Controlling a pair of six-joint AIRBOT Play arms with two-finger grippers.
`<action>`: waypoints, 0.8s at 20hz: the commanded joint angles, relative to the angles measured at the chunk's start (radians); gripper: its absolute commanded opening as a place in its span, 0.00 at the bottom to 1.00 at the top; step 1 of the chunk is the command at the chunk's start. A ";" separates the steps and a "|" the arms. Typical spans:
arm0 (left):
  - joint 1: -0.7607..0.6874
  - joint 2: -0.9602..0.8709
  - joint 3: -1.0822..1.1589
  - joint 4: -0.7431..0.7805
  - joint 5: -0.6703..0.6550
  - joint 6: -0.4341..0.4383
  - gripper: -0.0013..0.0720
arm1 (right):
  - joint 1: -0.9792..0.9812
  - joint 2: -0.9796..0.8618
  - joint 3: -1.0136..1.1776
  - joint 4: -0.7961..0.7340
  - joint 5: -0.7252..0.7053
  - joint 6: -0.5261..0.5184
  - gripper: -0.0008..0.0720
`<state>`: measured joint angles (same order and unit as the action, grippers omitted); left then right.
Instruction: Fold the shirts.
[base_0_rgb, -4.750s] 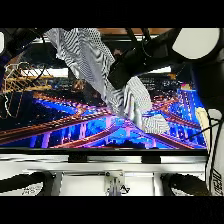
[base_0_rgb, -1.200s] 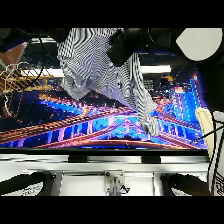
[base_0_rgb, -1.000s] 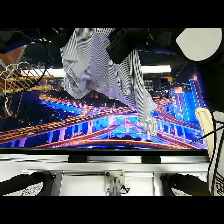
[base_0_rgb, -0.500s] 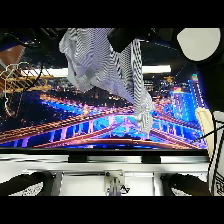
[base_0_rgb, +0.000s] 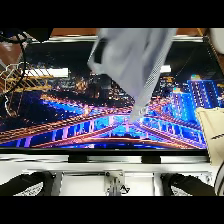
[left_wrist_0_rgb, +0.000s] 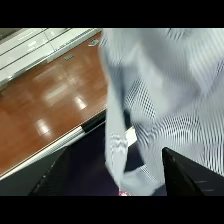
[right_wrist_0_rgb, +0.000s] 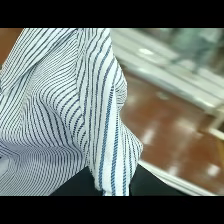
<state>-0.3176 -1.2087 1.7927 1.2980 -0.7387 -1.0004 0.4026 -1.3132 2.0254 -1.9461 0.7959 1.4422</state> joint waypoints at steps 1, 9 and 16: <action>-0.001 0.006 0.000 0.001 0.000 -0.080 0.93 | -0.171 0.055 0.005 -0.186 -0.042 0.143 0.13; -0.001 0.006 0.000 0.001 0.000 -0.123 0.93 | -0.605 0.156 0.005 -0.261 0.012 0.301 0.13; -0.001 0.006 0.000 0.001 0.000 -0.124 0.93 | -0.883 0.156 0.005 -0.347 0.027 0.362 0.13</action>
<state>-0.3176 -1.2034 1.7927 1.2984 -0.7391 -1.1221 -0.3786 -1.1603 2.0304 -2.2368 0.8143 1.7660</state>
